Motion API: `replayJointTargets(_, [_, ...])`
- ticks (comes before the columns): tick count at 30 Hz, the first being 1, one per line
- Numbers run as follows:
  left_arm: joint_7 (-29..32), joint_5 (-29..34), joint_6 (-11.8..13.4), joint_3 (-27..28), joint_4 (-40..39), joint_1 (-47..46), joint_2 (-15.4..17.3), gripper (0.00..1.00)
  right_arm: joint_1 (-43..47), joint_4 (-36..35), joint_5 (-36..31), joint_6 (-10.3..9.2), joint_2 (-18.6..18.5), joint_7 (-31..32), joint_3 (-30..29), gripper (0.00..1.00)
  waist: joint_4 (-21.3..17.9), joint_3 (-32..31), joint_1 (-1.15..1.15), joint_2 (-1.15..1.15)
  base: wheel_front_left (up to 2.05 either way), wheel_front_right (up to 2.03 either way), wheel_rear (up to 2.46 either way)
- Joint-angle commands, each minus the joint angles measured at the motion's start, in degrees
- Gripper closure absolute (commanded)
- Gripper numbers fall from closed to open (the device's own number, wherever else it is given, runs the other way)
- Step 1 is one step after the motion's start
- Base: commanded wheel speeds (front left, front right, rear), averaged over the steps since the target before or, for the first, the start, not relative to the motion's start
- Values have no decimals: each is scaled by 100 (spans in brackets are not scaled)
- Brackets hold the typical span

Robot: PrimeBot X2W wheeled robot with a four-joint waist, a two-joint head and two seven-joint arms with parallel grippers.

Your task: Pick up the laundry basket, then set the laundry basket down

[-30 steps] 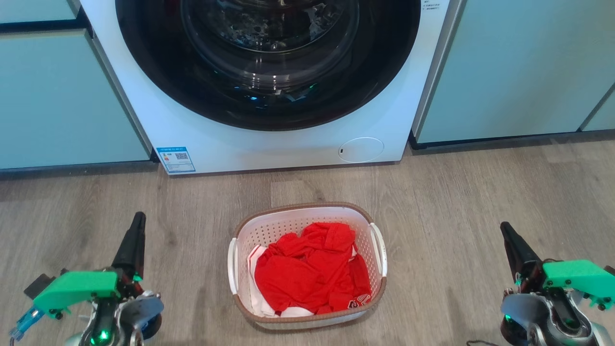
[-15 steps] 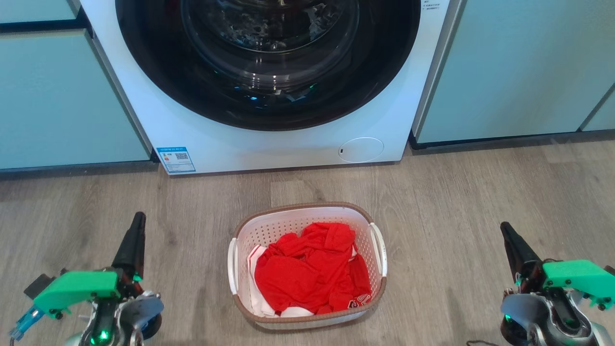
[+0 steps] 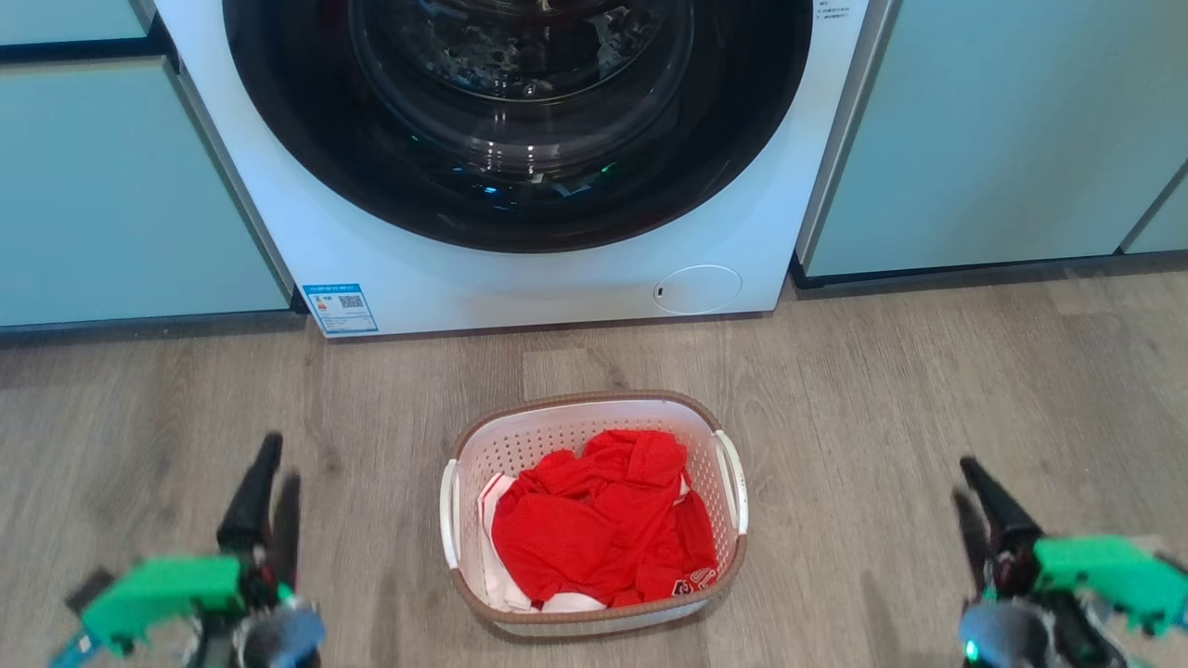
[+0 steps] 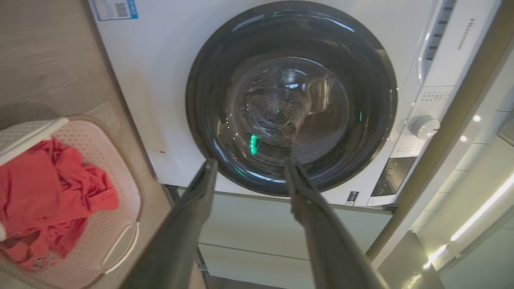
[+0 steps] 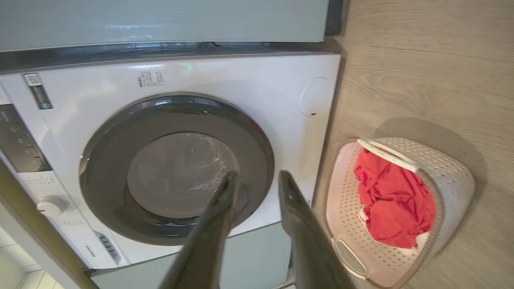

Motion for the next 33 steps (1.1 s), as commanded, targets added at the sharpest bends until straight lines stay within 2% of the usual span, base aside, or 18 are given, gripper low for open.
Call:
replayJointTargets(1, [-5, 2, 1, -6, 86, 77, -11, 0, 65, 90, -1, 0, 13, -5, 14, 0, 0, 0, 0, 0, 0, 0, 0])
replayJointTargets(17, [-251, 242, 5, -89, -99, 139, -8, 0, 59, 2, -291, 4, 8, -251, 219, 0, -3, -7, 0, 0, 0, 0, 0])
replayJointTargets(33, [-536, 1344, 219, -181, -626, 115, 2, 0, 16, -512, -1849, 9, -4, -536, 491, 0, 0, 10, 0, 0, 0, 0, 0])
